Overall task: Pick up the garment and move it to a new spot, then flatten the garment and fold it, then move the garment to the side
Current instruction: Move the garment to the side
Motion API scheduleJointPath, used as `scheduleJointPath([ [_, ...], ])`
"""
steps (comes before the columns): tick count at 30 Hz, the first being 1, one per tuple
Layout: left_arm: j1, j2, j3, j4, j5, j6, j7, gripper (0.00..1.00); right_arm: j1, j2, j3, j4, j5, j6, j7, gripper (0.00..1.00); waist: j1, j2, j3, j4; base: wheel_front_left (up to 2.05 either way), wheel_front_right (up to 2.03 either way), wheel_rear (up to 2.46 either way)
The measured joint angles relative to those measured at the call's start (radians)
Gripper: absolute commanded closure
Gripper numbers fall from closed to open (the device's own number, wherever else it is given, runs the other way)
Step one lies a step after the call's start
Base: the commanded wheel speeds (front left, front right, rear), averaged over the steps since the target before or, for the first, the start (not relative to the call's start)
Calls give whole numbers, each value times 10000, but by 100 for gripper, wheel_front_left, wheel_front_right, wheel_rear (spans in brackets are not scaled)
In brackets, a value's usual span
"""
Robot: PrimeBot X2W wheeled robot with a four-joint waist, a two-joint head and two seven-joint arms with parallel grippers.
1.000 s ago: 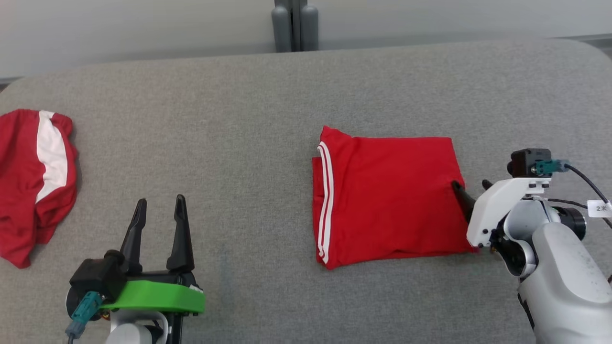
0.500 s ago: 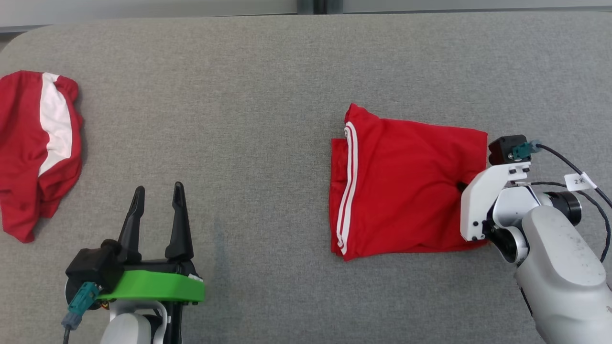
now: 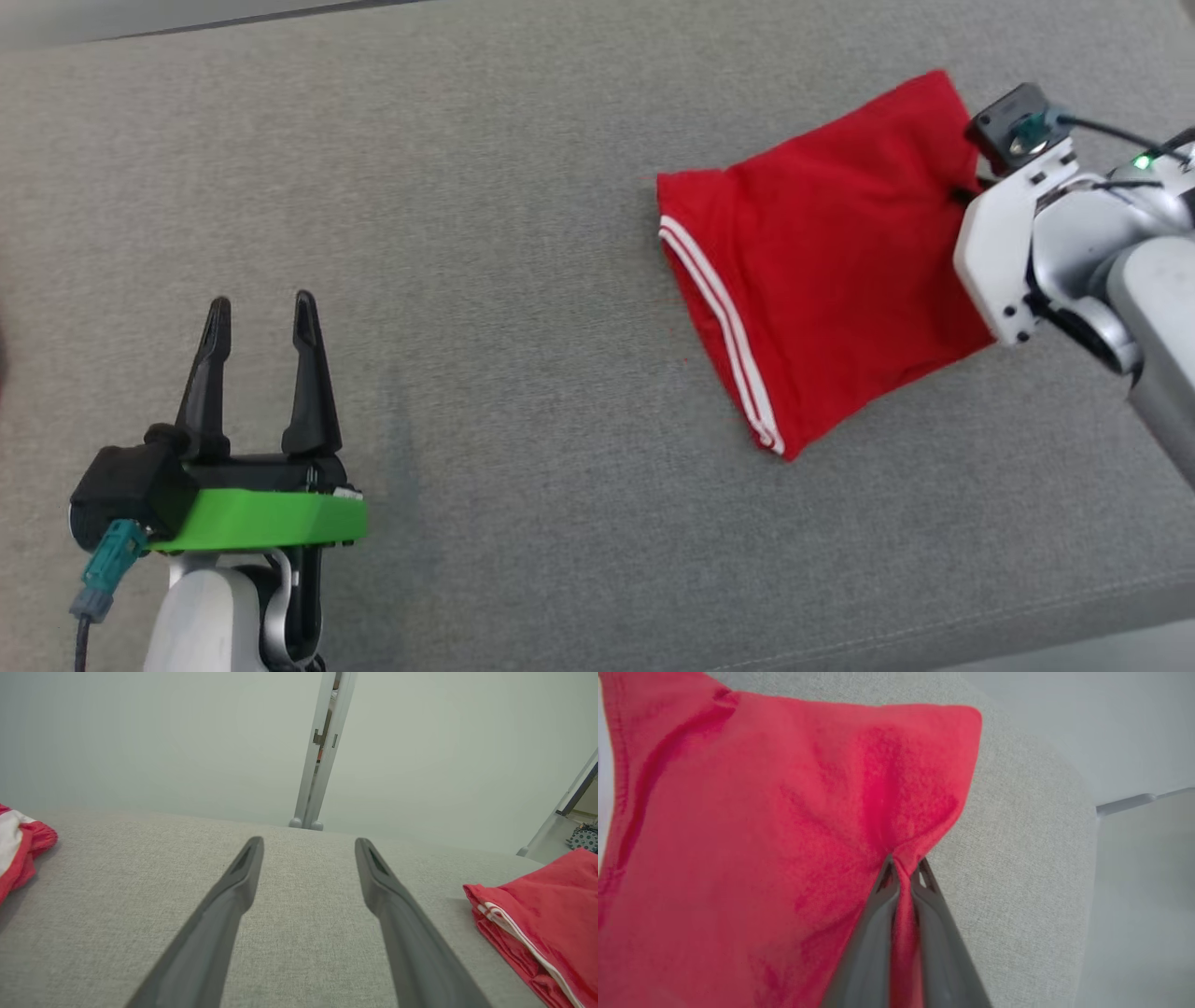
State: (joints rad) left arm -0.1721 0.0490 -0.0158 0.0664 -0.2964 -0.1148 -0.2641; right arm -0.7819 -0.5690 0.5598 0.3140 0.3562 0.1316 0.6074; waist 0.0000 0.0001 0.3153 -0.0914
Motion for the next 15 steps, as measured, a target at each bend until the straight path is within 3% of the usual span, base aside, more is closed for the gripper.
scheduleJointPath([
  [9, -813, 105, -159, -339, 435, -98, -2, 0, -1285, -1760, 470, 46, 75, 2, -961, 100, 0, 0, 883, -1216, 0, 0, 0],
  [15, -1026, 345, -449, -612, 466, -127, 0, 0, -1741, -2255, 270, 1112, -253, 2, -1977, 100, 0, 0, 1586, -1670, 0, 0, 0],
])
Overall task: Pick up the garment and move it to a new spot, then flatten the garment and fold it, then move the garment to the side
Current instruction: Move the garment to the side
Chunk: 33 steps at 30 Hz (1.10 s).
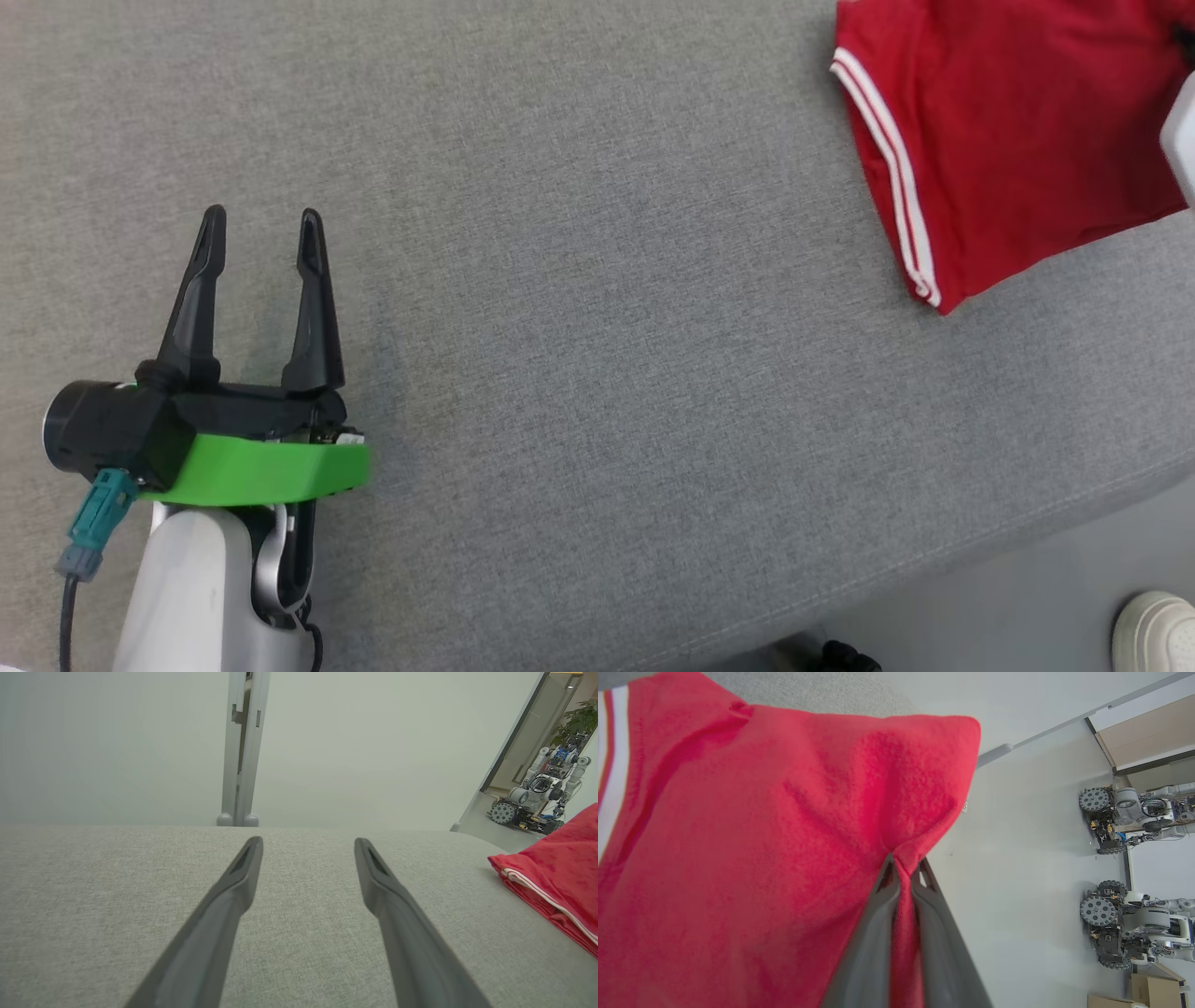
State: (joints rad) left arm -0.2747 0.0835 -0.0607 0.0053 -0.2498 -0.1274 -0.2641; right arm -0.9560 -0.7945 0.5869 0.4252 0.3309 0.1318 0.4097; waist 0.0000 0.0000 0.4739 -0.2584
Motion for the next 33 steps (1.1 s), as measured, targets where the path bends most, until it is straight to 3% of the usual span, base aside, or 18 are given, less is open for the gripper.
scheduleJointPath([
  [7, -185, 234, -303, -215, -50, -4, 0, 0, -108, -186, -625, 1308, -265, 0, -1151, 100, 0, 0, 726, -79, 0, 0, 0],
  [14, -321, 326, -341, -251, -111, -12, 0, 0, -179, -341, -1160, 2322, -621, 0, -2125, 100, 1, 0, 1057, 338, 0, 0, 0],
  [16, -327, 324, -337, -274, -113, -12, 0, 0, -190, -320, -1229, 2537, -719, 0, -2278, 52, 1, 0, 1117, 477, 0, 0, 0],
  [17, -327, 324, -324, -274, -113, -12, 0, 0, -193, -313, -1277, 2642, -721, 0, -2324, 0, 1, 0, 1137, 527, 0, 0, 0],
  [26, -233, 203, -125, -82, -159, -12, 0, 0, -150, 213, -1511, 2984, -984, 0, -3080, 0, 1, 0, 838, 782, 0, 0, 0],
  [33, 358, -94, 263, 550, -188, -12, 0, 0, 993, 1427, -2614, 2623, -372, 0, -5181, 0, 1, 0, -144, 872, 0, 0, 0],
])
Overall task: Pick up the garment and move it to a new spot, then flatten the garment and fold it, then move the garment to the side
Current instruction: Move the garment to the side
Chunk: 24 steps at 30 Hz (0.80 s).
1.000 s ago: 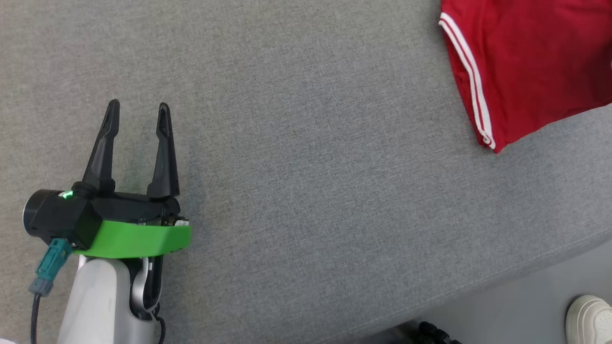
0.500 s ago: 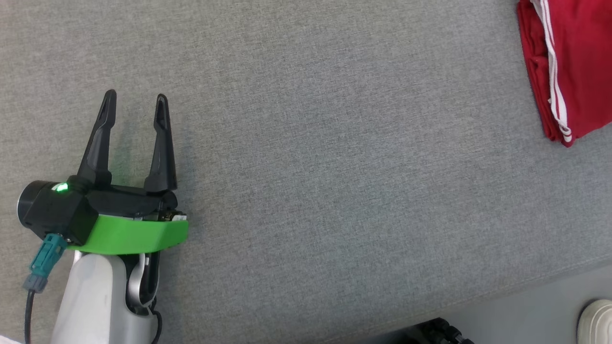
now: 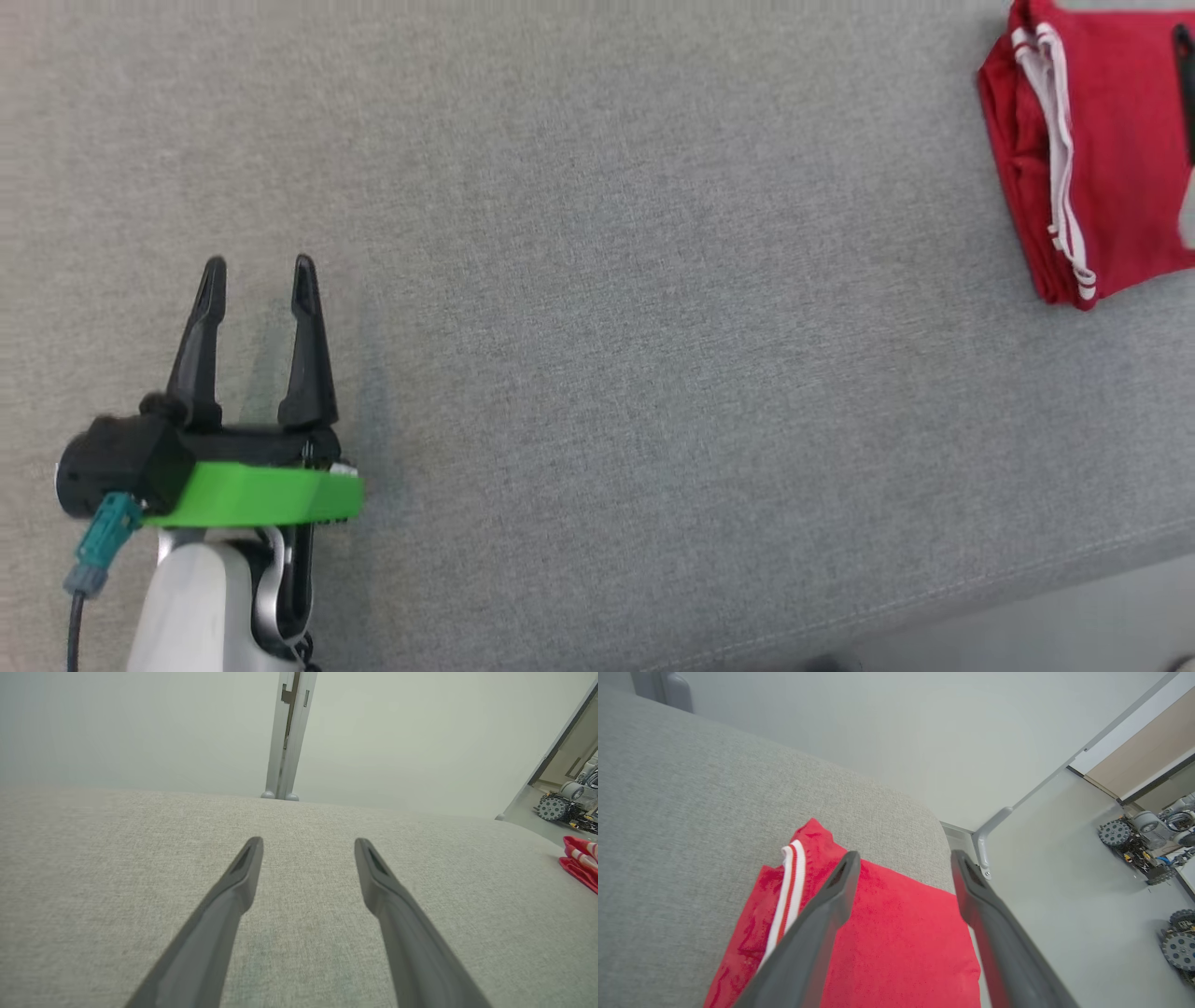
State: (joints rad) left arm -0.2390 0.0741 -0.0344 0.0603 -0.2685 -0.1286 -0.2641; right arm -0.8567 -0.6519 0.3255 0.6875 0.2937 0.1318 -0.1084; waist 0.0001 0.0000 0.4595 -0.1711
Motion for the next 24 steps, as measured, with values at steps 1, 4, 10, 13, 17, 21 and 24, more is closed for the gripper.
scheduleJointPath([
  [1, 137, -27, 63, 77, -19, 0, 2, 0, 297, 184, -217, -132, 90, -2, -339, 0, 0, 0, -192, 23, 0, 0, 0],
  [4, 500, -138, 222, 265, -25, 17, 0, 0, 1410, 732, -443, -602, 222, -2, -832, 0, -1, 0, -759, 103, 0, 0, 0],
  [10, 1441, -207, 581, 418, -96, 198, 0, 0, 3214, 1877, -1022, -2153, 347, -2, -1135, 0, -2, 0, -1956, 268, 0, 0, 0],
  [13, 1876, -222, 650, 366, -100, 274, 0, 0, 4085, 2520, -1371, -2826, 460, -2, -1045, 0, -1, 0, -2554, 341, 0, 0, 0],
  [17, 2248, -230, 635, 343, -265, 370, 0, 0, 4976, 3145, -1618, -3402, 468, -2, -922, 0, -2, 0, -3188, 432, 0, 0, 0],
  [21, 2584, -234, 589, 337, -297, 401, 0, 0, 5797, 3661, -1722, -3647, 485, -2, -744, 0, -2, 0, -3755, 544, 0, 0, 0],
  [24, 2784, -236, 518, 362, -295, 408, 0, 0, 6293, 3939, -1810, -3720, 495, -2, -681, 0, -2, 0, -4102, 638, 0, 0, 0],
])
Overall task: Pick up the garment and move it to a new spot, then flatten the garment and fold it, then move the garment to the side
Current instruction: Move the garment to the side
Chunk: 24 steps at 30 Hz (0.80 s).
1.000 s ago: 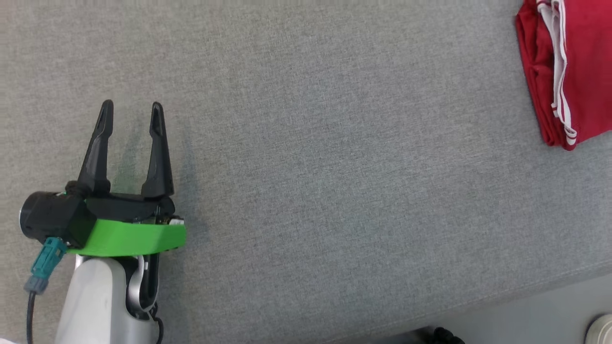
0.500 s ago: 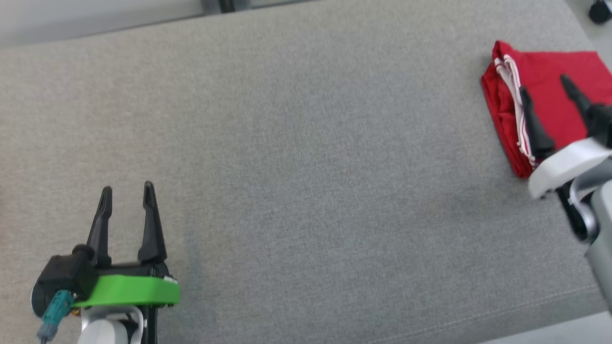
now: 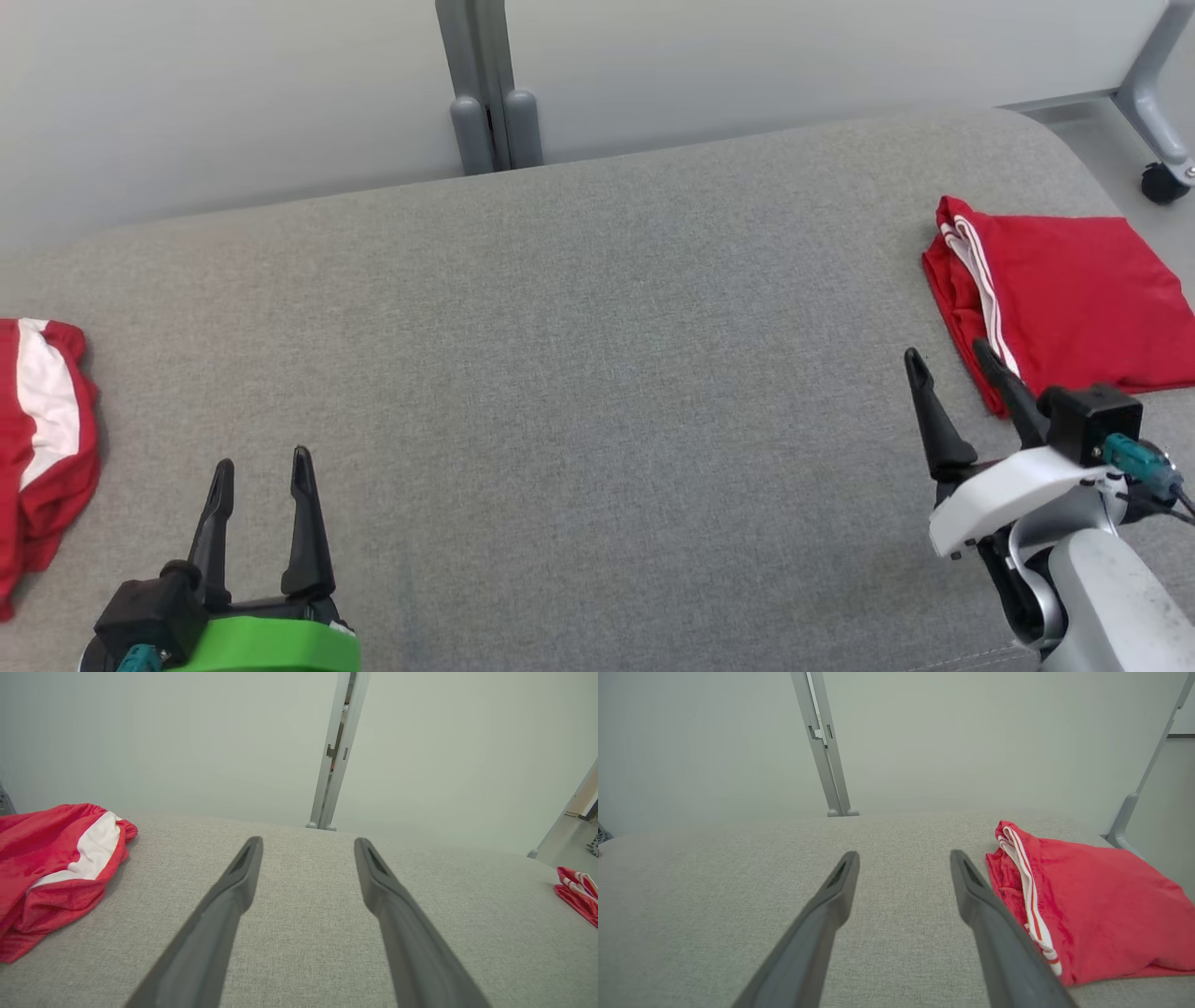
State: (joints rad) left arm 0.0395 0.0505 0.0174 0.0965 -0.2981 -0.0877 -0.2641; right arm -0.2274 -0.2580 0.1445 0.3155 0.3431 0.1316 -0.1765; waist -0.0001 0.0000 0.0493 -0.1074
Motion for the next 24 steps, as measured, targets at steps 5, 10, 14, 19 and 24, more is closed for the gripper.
scheduleJointPath([
  [5, 191, -2, -100, 132, 0, 13, 0, 0, 563, 349, 8, -130, 42, -2, 92, 0, 0, 0, -399, 194, 0, 0, 0],
  [10, 382, -4, -86, 355, -96, 46, 0, 0, 805, 619, -35, -150, 59, -2, 138, 0, 0, 0, -591, 344, 0, 0, 0],
  [14, 419, -6, -107, 431, -115, 46, 0, 0, 916, 765, -205, -199, 119, -2, 169, 0, 0, 0, -628, 409, 0, 0, 0],
  [19, 420, -6, -92, 510, -142, 42, 0, 0, 996, 840, -366, -299, 113, -2, 182, 0, 0, 0, -639, 493, 0, 0, 0],
  [24, 421, -6, -48, 502, -163, 40, 0, 0, 1054, 867, -454, -359, 67, -2, 318, 0, 0, 0, -674, 541, 0, 0, 0],
])
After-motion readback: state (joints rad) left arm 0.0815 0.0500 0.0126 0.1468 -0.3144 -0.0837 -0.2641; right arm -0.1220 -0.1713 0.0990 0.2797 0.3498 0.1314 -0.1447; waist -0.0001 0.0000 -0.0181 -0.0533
